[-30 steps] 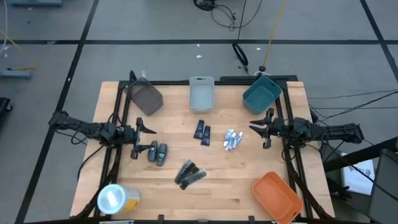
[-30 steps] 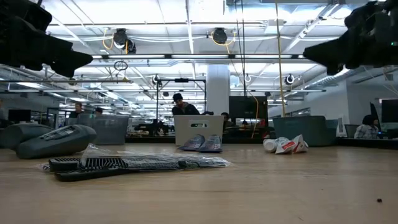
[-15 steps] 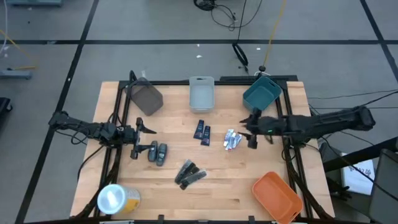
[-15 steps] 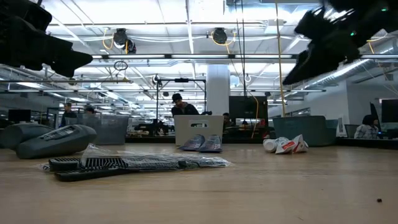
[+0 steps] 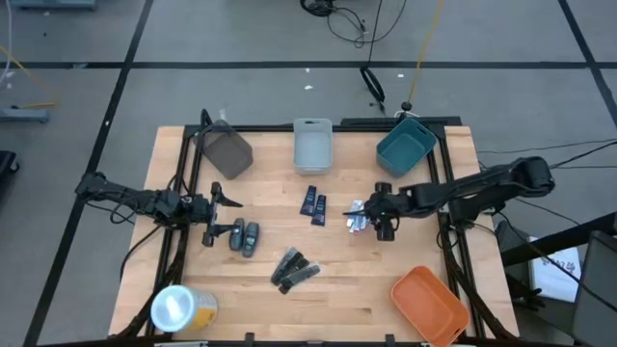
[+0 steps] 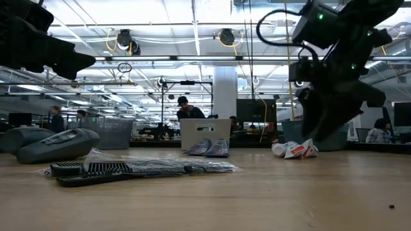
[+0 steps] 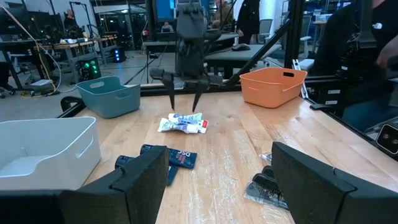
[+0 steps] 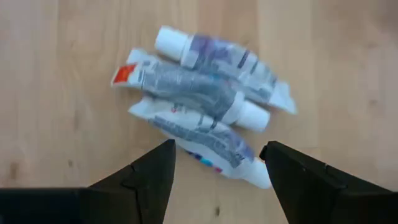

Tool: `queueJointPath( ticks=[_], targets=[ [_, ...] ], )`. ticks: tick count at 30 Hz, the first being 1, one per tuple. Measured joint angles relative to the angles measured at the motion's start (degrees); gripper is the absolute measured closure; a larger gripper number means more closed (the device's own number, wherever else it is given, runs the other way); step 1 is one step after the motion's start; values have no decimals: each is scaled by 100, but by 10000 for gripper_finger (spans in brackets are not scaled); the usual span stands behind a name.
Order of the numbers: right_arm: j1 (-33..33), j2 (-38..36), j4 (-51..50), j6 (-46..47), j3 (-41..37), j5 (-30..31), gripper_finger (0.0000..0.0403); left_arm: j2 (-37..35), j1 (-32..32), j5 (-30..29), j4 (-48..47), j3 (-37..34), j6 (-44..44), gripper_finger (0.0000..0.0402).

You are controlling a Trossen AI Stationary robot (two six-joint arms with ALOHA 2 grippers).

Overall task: Pick & Place Travel size toiletries
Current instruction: Put the bottom white toothpaste into the orange bin

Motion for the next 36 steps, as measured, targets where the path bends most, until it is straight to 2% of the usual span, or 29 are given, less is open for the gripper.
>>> queueJointPath(
  ticks=[4, 12, 18, 36],
  targets=[
    [0, 300, 127, -13, 0, -249, 163, 0, 0, 0, 0, 1, 0, 119],
    [0, 718, 436, -273, 10, -239, 163, 0, 0, 0, 0, -1, 0, 119],
    [-4, 884, 429, -109, 26, -439, 172, -1, 0, 0, 0, -1, 0, 119],
    [2, 802, 431, -6, 7, -556, 314, 0, 0, 0, 0, 1, 0, 119]
  ],
)
